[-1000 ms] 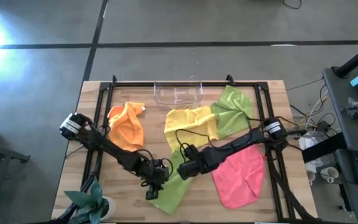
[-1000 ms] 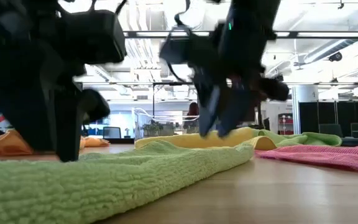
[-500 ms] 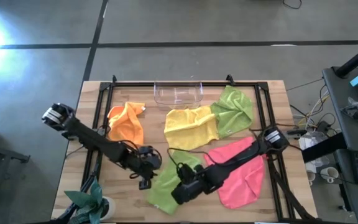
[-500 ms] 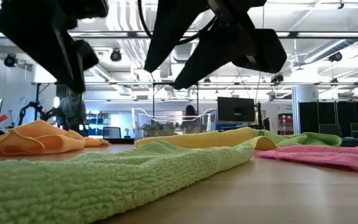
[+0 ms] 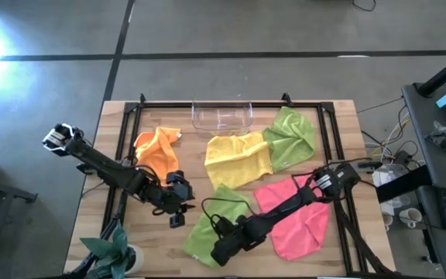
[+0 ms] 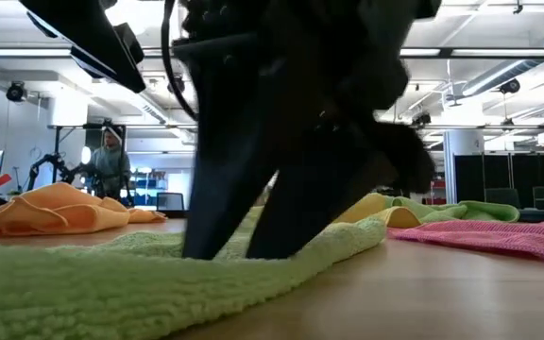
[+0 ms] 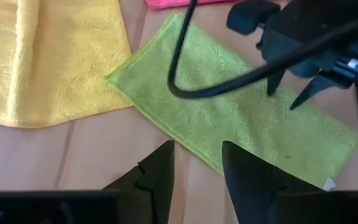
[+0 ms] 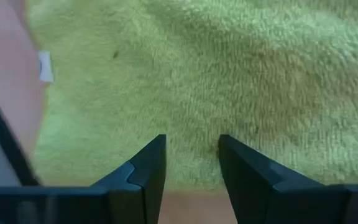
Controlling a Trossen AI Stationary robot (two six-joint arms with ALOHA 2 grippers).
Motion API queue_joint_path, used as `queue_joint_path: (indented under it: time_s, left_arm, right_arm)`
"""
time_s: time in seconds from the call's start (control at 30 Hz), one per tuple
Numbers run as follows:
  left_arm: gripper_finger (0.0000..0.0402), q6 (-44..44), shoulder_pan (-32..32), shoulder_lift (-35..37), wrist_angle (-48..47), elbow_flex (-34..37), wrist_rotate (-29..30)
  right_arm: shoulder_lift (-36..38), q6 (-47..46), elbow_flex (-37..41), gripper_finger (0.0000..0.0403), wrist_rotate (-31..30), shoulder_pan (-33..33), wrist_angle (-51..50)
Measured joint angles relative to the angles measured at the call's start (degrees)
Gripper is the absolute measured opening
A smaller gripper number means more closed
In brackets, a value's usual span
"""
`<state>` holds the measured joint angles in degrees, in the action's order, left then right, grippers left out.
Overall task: Fold microfiber towels
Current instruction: Fold the bottom green microfiber cloth
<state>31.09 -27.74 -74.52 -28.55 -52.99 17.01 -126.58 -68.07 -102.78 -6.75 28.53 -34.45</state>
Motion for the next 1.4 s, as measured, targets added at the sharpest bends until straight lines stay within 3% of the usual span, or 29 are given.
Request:
queue_joint_path:
  time_s: [0.37,0.67,1.0,1.23,1.4]
  left_arm:
    - [0.0118,-0.44,0.01,-1.21,-0.94,0.00,-0.17]
    - [0.0118,-0.42,0.02,-2.17,-0.94,0.11,-0.30]
    - [0.0119,-0.52,0.00,-2.60,-1.06,0.13,-2.04]
    - [0.0121,-0.48,0.02,-2.60,-2.27,0.13,-3.73]
    - [0.0151,0.07,0.02,-2.56,-6.01,-0.39,-4.04]
  right_arm:
    - [1.29,0.32,0.00,0.0139,0.18,-0.36,-20.00]
    - [2.50,3.23,0.02,0.0139,-2.05,-0.39,-22.99]
    - [9.10,10.24,-0.18,0.0139,-4.23,3.51,-23.48]
    - [13.85,8.95,0.27,0.0139,-7.68,9.27,-25.98]
    - [16.59,3.72,1.86,0.0139,-13.27,13.86,-29.33]
